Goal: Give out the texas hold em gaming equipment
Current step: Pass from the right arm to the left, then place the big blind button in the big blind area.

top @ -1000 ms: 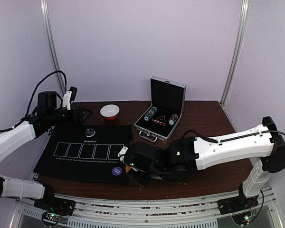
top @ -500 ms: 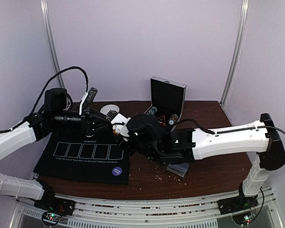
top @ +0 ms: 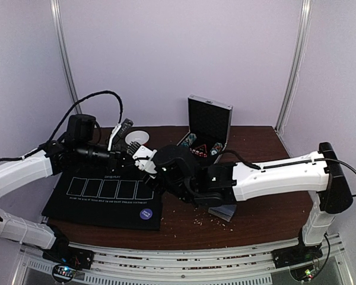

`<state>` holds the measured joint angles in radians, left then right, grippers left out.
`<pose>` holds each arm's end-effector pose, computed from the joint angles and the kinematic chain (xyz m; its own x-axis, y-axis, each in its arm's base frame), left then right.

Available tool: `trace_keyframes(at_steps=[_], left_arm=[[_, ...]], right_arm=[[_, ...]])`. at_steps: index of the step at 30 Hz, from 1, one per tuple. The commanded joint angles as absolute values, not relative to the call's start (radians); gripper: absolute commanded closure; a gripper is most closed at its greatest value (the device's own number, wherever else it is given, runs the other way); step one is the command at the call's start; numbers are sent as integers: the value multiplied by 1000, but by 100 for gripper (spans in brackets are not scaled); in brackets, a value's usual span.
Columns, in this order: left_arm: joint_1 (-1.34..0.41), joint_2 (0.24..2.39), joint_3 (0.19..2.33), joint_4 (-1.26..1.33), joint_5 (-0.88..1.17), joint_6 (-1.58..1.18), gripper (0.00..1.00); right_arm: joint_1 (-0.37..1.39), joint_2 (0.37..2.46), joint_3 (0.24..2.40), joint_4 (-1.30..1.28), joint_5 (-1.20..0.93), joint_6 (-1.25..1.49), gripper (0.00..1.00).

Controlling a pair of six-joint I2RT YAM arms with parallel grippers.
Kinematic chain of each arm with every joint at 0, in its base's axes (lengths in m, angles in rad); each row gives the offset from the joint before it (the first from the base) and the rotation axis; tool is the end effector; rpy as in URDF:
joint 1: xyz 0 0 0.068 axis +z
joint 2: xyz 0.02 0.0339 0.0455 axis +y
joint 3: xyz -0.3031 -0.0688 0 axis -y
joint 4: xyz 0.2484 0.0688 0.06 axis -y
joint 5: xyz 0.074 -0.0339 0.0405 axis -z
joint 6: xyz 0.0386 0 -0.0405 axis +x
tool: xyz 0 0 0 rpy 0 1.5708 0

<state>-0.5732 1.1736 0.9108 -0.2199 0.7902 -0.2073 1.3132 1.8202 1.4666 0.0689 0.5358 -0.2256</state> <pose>0.1933 -0.1574 0.3395 -0.5690 0.1949 -0.7989 0.8106 0.2964 -0.5050 0.1341 0.4316 0.3474 0.0883 -0.4197 -0.9033 -0.7048 0.6146 -0.3544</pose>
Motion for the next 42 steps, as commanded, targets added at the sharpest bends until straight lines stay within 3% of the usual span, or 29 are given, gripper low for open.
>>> trace_keyframes(at_steps=[1, 4, 10, 15, 19, 27, 31, 38, 42], left_arm=[[-579, 1181, 932, -222, 804, -178, 100], [-579, 1162, 928, -220, 747, -212, 100], [-508, 1089, 838, -195, 458, -514, 100], [-162, 970, 718, -354, 461, -694, 100], [-22, 929, 715, -584, 354, -723, 100], [199, 969, 614, -678, 265, -906, 100], [221, 911, 552, -740, 225, -1048, 100], [224, 689, 528, -842, -22, -1245, 100], [230, 720, 484, -789, -12, -1247, 100]], right_arm=[[1314, 1835, 1503, 95, 551, -243, 64], [1315, 1832, 1495, 91, 565, -242, 60], [1302, 1756, 1395, 106, 601, -197, 24], [1244, 1645, 1279, 56, 533, -78, 8], [1192, 1537, 1138, 84, 468, -9, 4], [1126, 1462, 1062, 50, 344, 33, 2], [1110, 1460, 1079, 20, 302, 25, 2], [1087, 1485, 1108, -7, 221, -14, 1], [1082, 1491, 1114, -17, 202, -34, 0]])
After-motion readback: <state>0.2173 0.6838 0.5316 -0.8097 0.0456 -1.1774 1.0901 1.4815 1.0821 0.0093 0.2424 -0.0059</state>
